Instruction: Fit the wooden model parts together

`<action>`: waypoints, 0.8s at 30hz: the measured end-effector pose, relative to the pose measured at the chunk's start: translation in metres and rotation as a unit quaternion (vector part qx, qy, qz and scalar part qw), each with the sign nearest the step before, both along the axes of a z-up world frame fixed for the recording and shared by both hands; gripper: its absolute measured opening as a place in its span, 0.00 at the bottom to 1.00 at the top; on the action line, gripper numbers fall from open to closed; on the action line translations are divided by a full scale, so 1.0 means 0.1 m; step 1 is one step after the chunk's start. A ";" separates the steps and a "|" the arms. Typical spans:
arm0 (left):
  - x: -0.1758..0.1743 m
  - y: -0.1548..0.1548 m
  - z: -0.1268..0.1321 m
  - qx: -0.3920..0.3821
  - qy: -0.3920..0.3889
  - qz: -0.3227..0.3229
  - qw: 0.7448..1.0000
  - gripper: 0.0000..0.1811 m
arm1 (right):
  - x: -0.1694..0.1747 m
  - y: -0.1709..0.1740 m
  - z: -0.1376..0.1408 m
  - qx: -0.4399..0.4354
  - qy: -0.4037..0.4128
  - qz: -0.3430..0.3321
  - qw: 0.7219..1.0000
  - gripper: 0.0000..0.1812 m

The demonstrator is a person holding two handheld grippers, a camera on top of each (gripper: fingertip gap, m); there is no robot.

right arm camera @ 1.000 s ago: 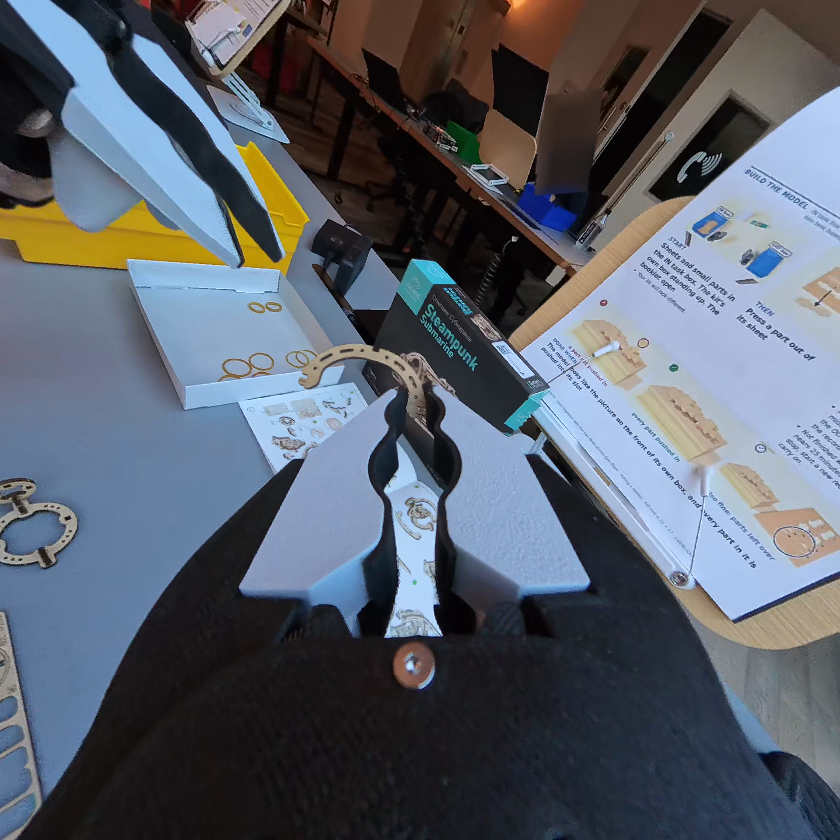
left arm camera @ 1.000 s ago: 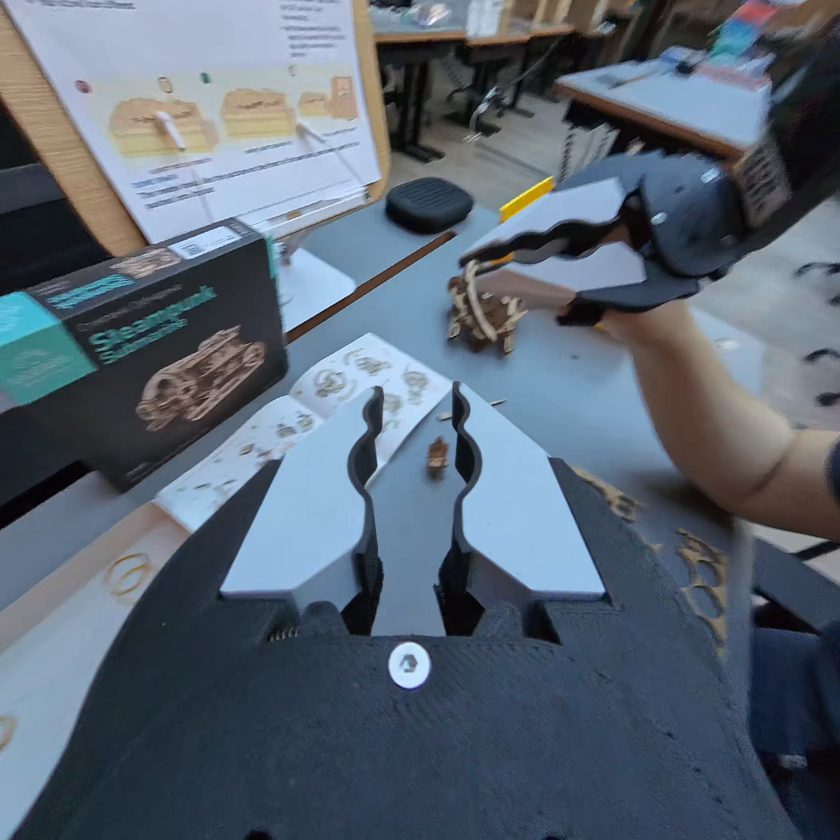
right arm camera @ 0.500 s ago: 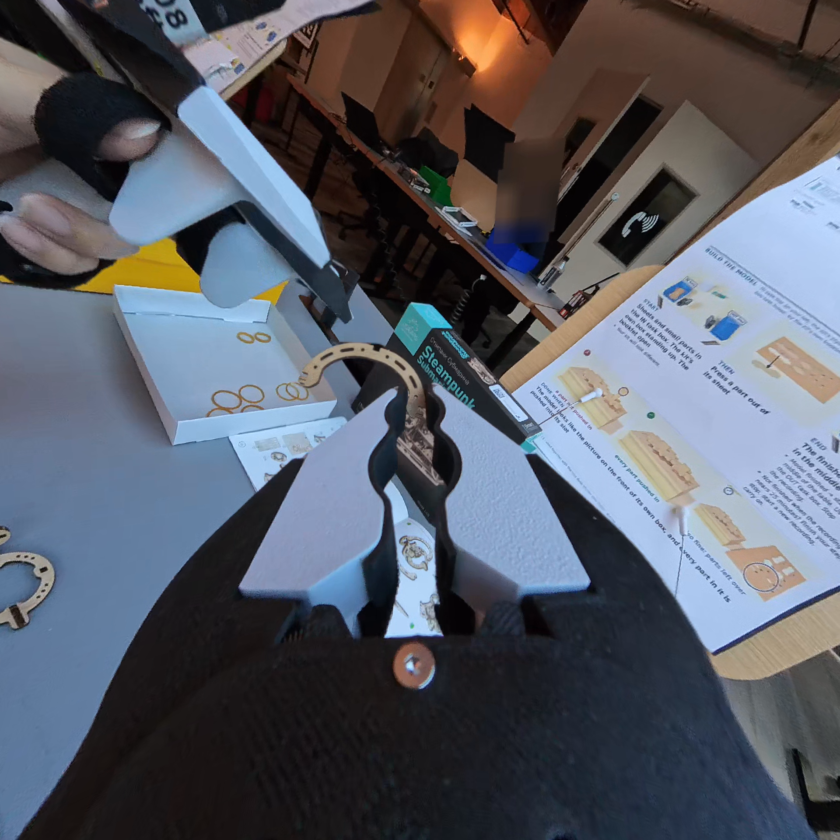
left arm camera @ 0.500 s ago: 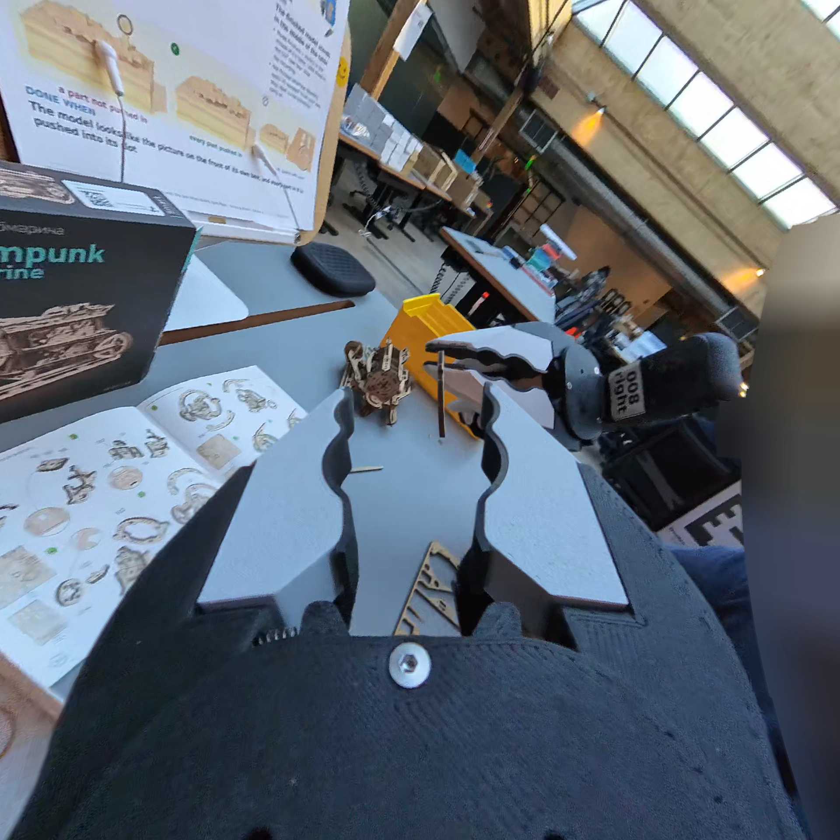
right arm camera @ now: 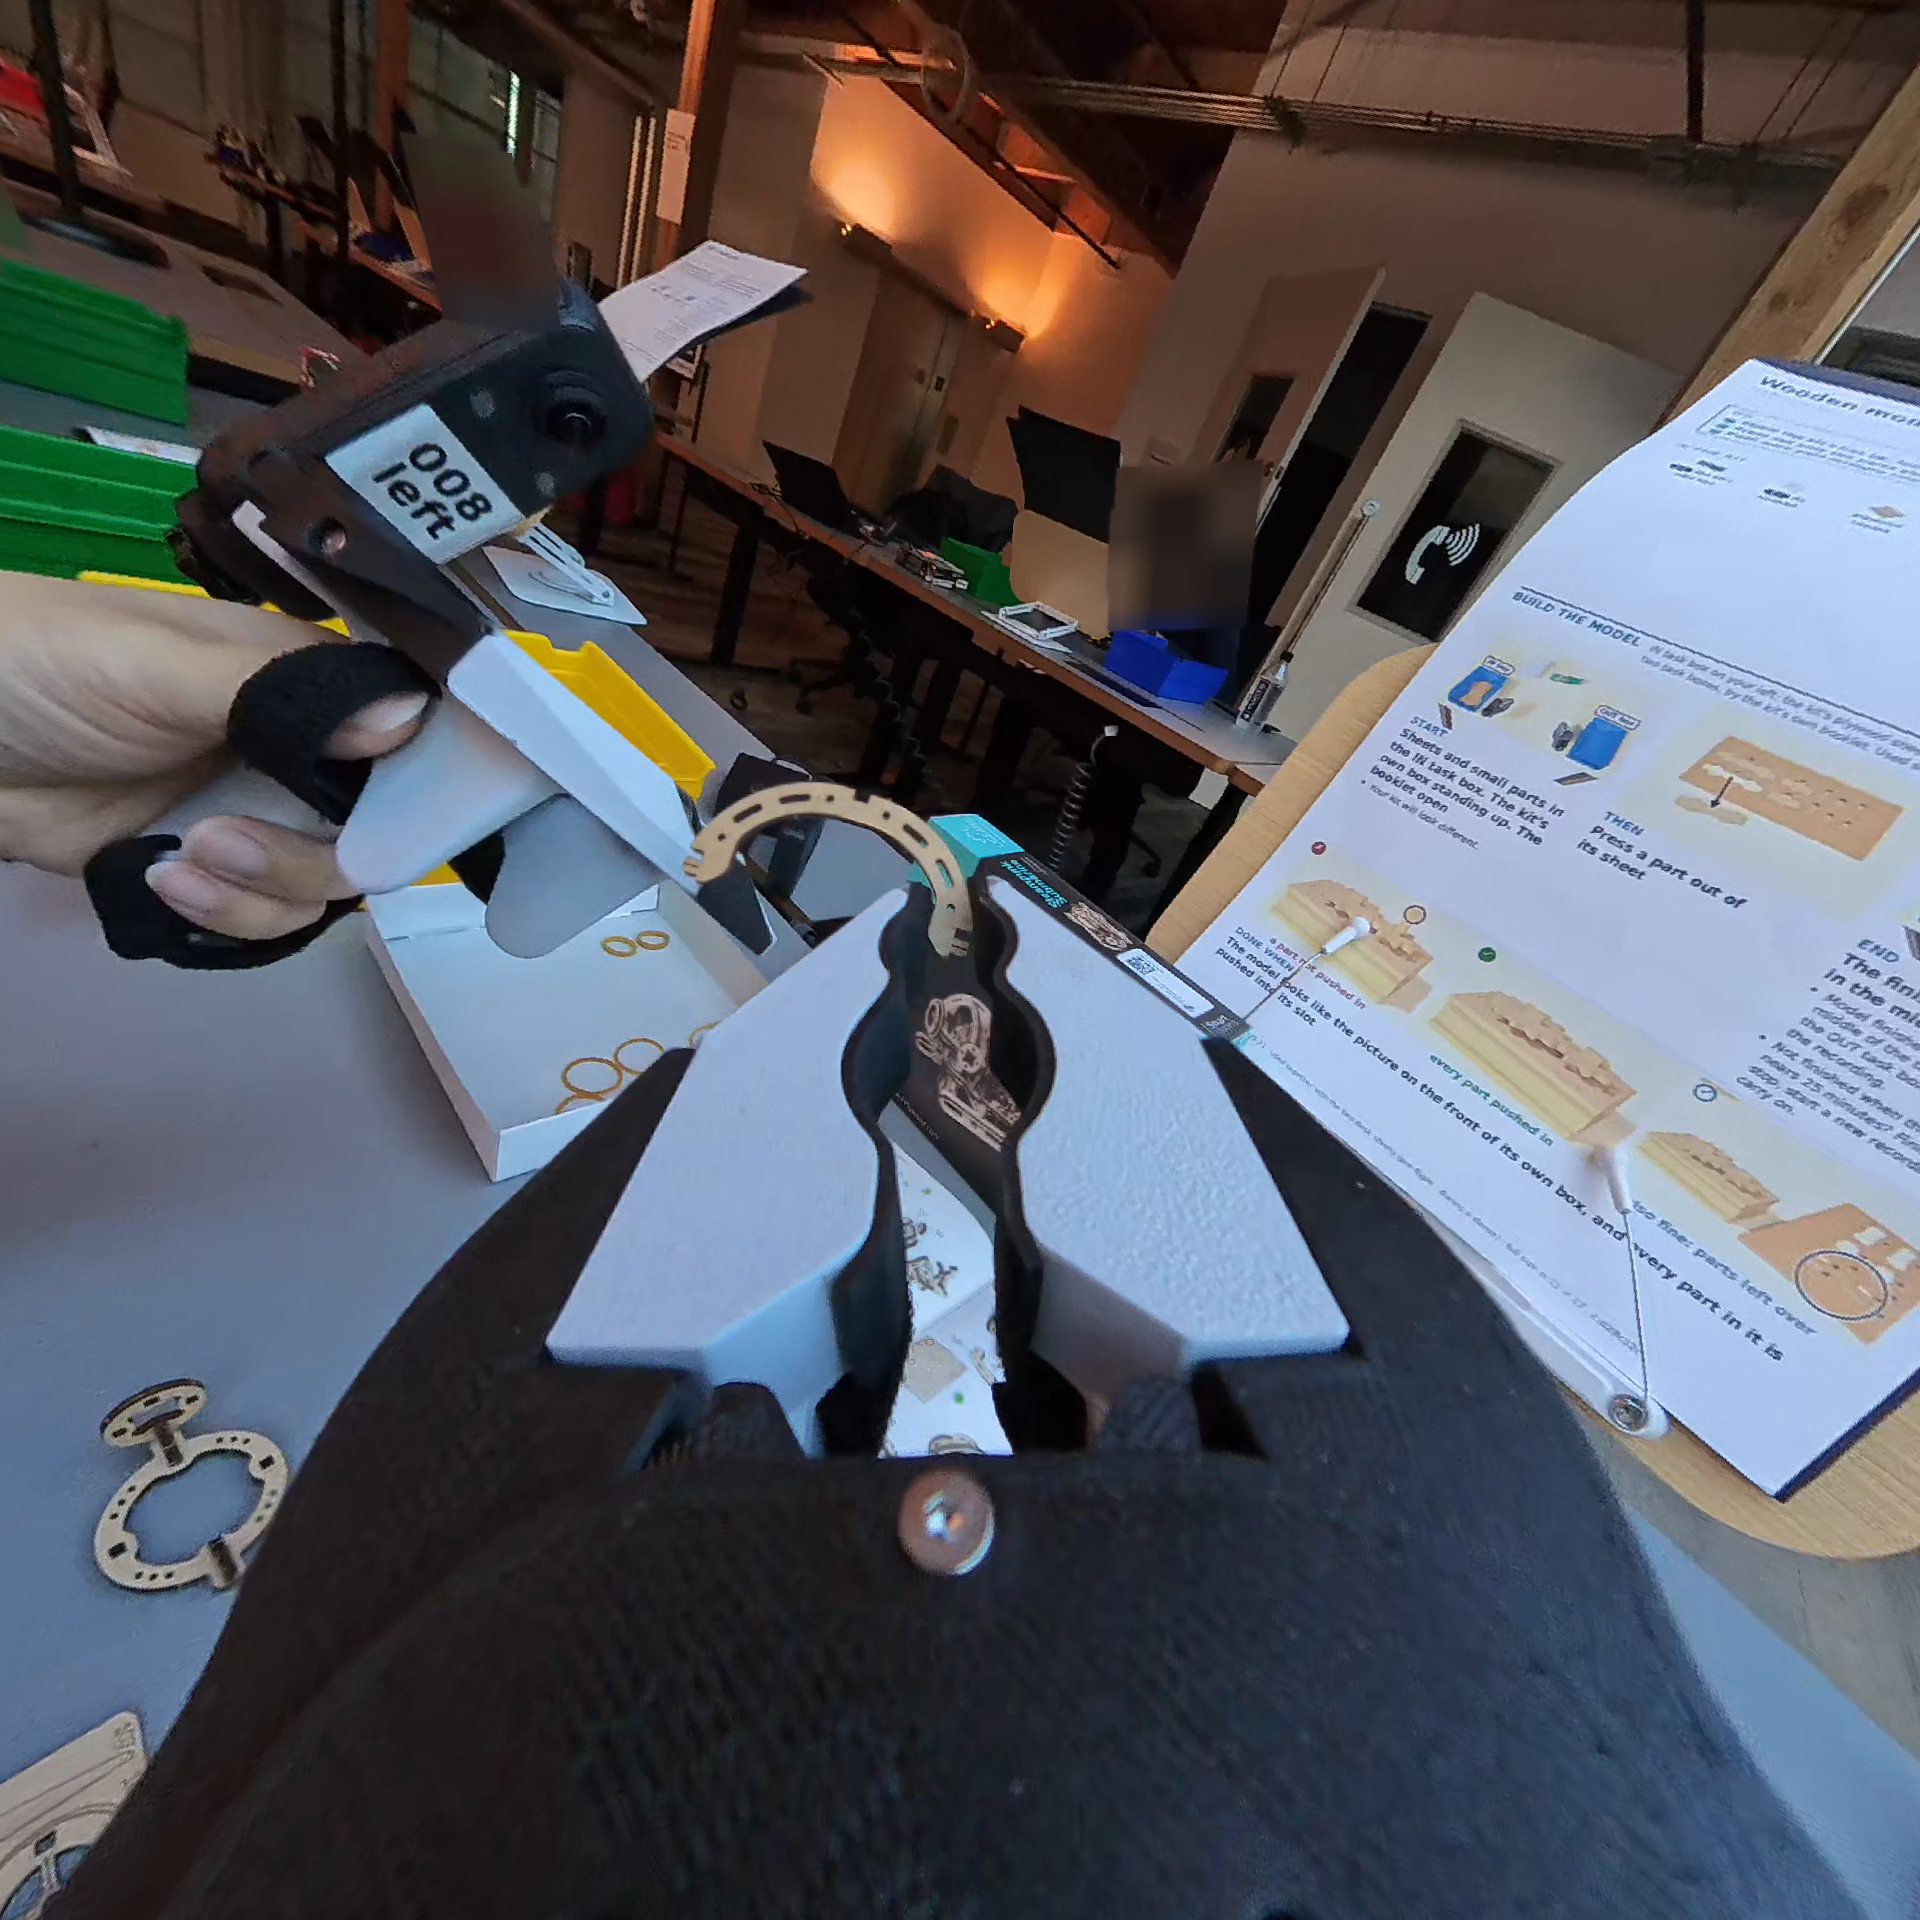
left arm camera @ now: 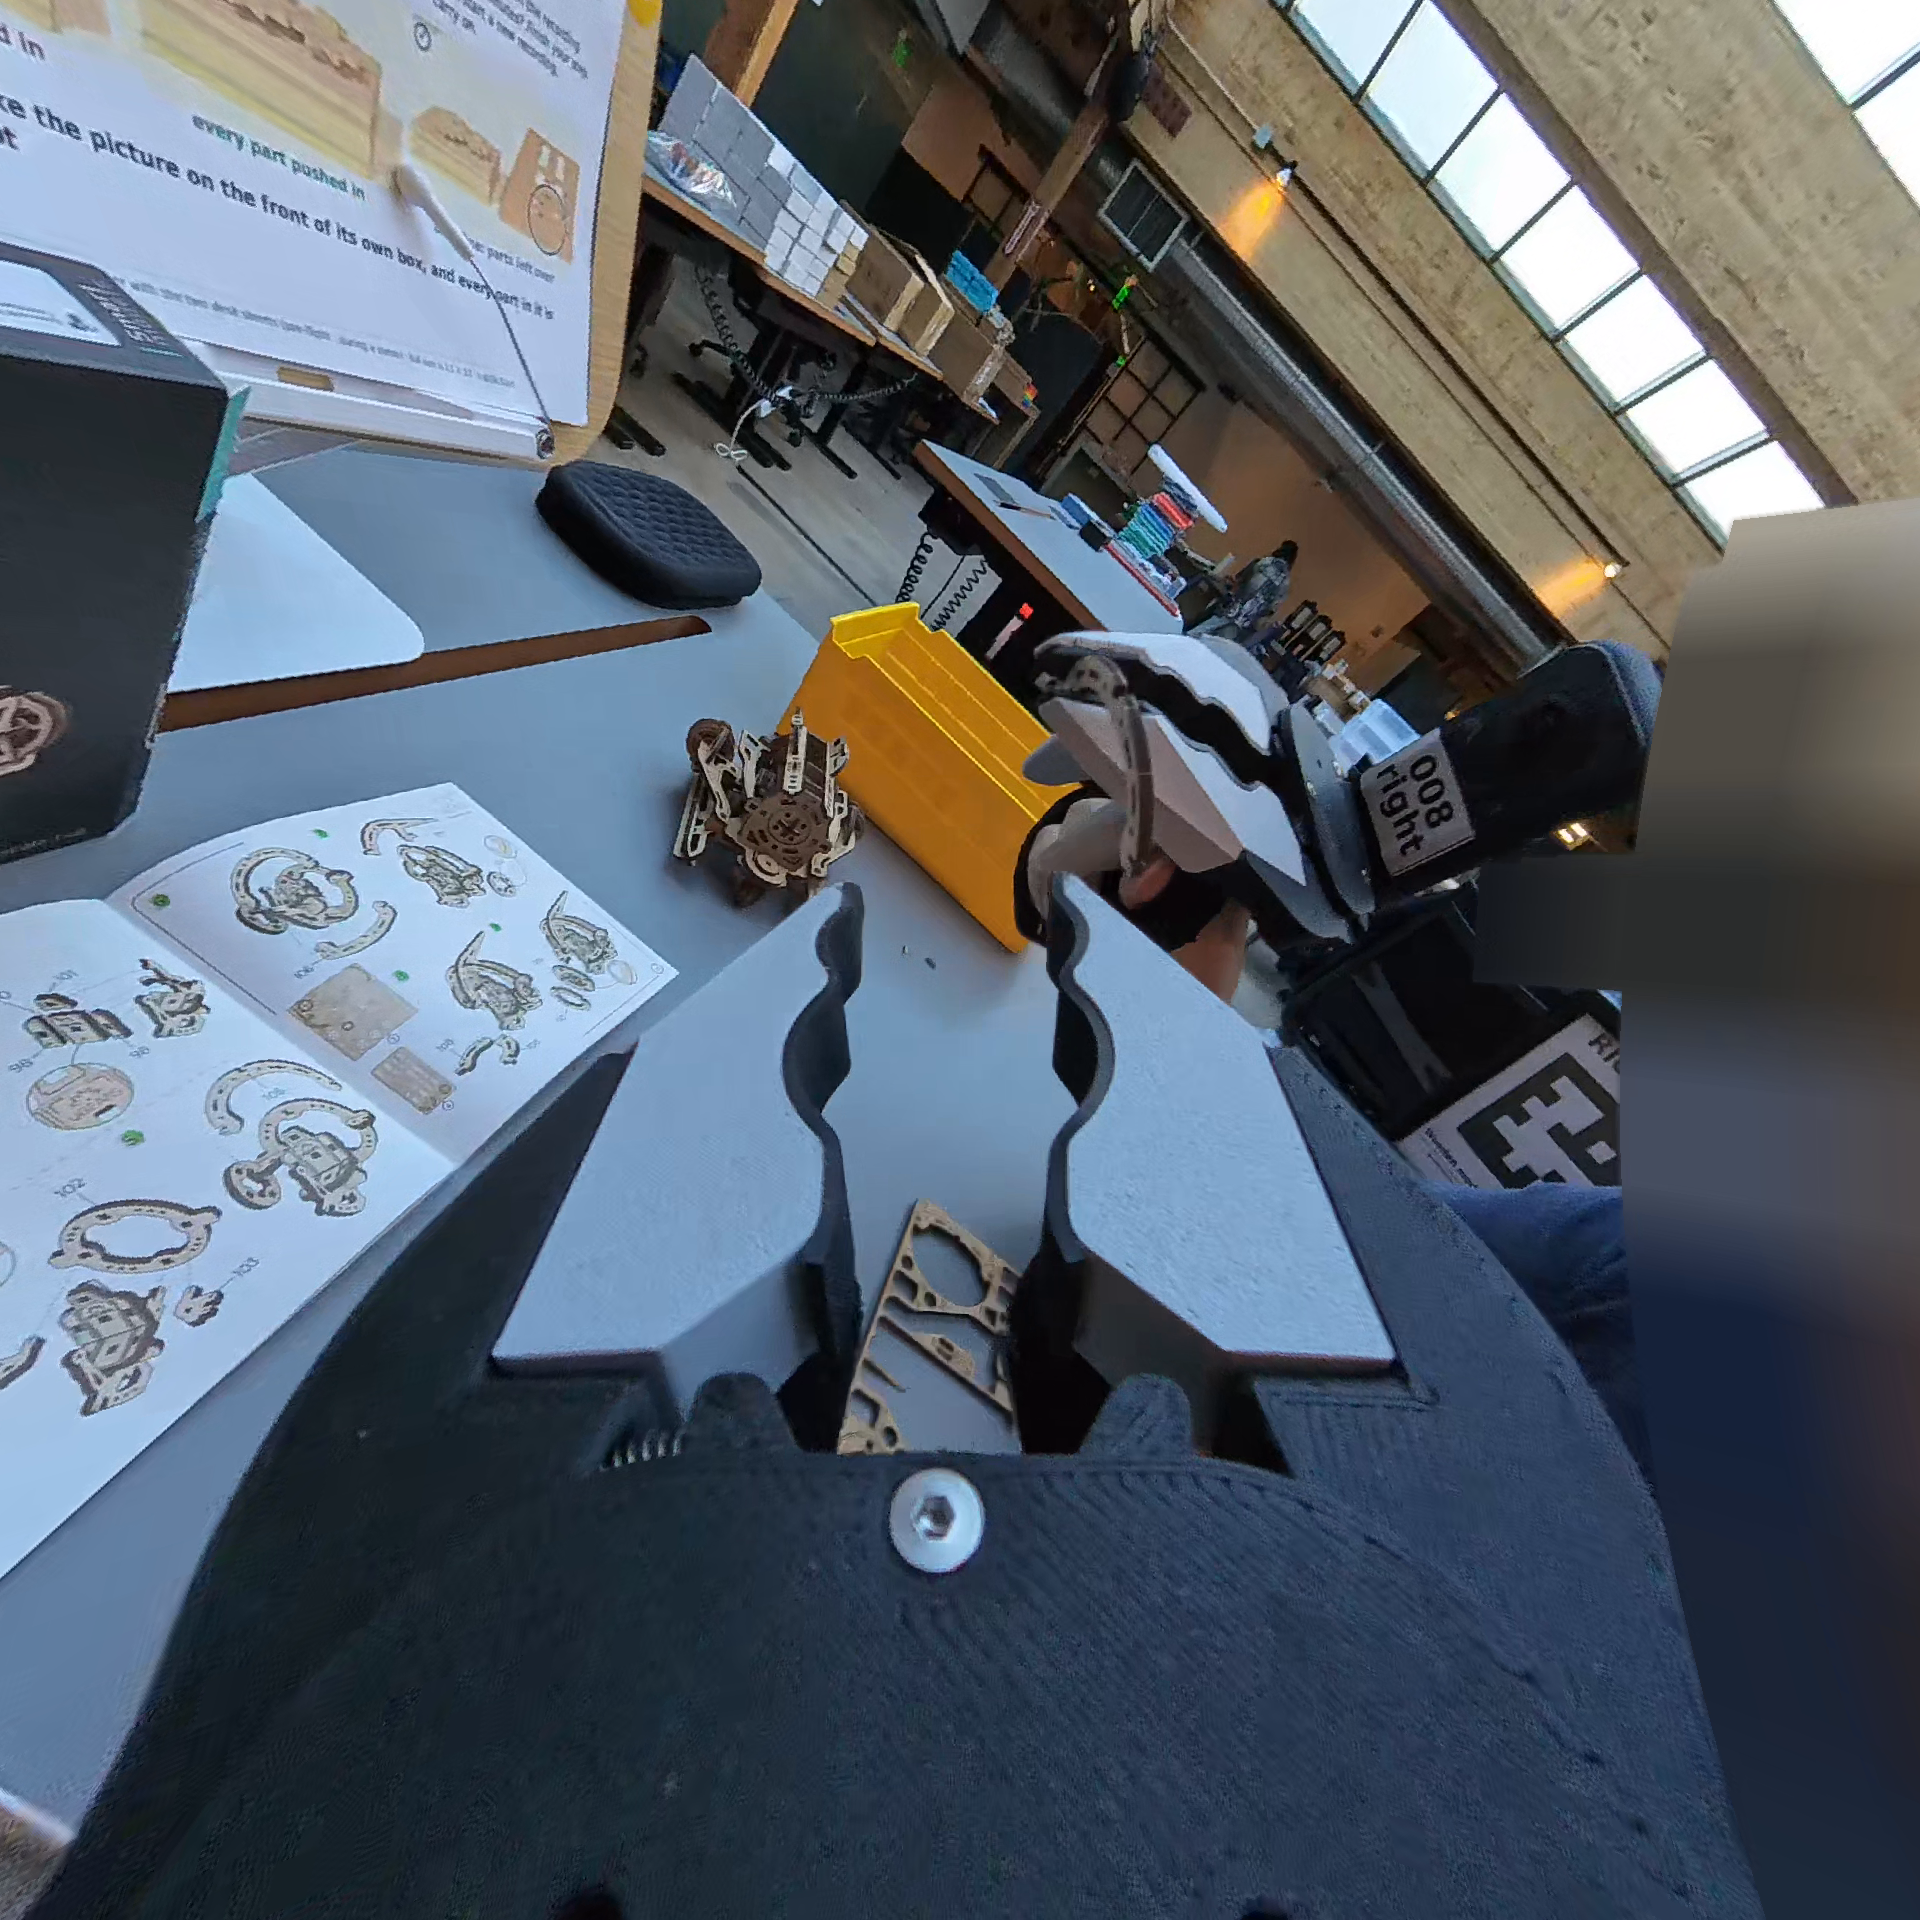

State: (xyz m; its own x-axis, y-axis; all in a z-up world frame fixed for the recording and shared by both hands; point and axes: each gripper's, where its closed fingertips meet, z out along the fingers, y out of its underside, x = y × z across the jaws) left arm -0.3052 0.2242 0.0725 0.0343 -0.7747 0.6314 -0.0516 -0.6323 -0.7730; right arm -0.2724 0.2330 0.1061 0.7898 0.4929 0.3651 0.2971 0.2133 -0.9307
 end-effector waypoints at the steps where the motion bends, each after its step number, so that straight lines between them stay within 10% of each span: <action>1: 0.00 0.00 0.04 -0.009 -0.016 -0.003 1.000 0.20 | -0.01 0.00 -0.01 -0.002 -0.004 0.002 1.000 0.04; 12: -0.06 -0.05 0.18 -0.034 -0.064 -0.024 0.997 0.21 | -0.21 -0.07 -0.03 0.011 -0.044 0.003 0.999 0.04; 24: -0.10 -0.04 0.17 -0.011 -0.056 -0.028 0.998 0.00 | -0.26 -0.08 -0.05 0.011 -0.045 0.012 0.999 0.04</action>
